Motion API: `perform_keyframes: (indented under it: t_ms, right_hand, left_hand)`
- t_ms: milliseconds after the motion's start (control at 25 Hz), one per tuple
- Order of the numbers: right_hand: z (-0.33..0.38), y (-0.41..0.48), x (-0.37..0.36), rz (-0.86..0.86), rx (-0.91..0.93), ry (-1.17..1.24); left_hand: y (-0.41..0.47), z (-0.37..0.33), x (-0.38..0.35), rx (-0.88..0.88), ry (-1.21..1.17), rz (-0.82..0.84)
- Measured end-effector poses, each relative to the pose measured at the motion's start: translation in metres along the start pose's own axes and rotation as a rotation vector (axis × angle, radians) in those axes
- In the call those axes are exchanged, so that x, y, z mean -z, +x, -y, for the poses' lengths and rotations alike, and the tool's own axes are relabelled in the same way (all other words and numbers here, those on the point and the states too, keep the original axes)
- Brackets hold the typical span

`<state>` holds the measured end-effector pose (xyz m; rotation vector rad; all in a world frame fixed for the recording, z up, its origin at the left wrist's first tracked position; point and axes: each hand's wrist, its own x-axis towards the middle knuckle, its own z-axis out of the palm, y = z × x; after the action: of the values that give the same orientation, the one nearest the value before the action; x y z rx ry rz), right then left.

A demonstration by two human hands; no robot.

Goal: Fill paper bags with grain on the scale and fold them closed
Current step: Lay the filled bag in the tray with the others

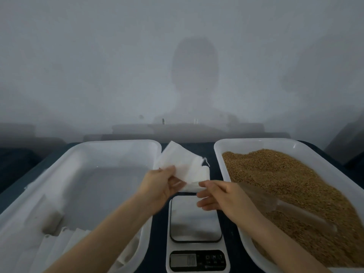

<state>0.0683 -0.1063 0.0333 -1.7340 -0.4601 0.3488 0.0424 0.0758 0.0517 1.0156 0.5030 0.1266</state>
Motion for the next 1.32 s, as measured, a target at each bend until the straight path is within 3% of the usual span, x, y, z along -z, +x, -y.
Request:
perform_keyframes:
  t_ms: [120,520,720,800,1080,1200,1320]
  right_hand:
    - [0.009,0.002,-0.003,0.038,-0.091,0.157]
    - [0.010,0.003,-0.003,-0.075,-0.158,-0.005]
    - [0.008,0.005,-0.002,-0.114,-0.151,-0.011]
    - [0.007,0.005,-0.002,-0.116,-0.135,-0.004]
    - [0.002,0.006,-0.002,-0.157,-0.073,-0.059]
    - [0.003,0.005,-0.002,-0.165,-0.049,-0.118]
    - [0.004,0.002,-0.005,-0.134,-0.004,-0.191]
  left_hand:
    - [-0.016,0.022,0.004,0.055,0.096,0.034]
    - [-0.031,0.040,-0.004,0.089,0.339,-0.101]
    - [-0.022,0.034,-0.003,0.195,0.374,-0.065]
    - [-0.013,0.028,-0.003,0.125,0.487,-0.067]
    - [-0.001,0.040,0.006,-0.502,1.042,-0.038]
    - [-0.003,0.042,0.005,-0.626,1.032,-0.021]
    - [-0.004,0.038,0.006,-0.606,0.965,0.107]
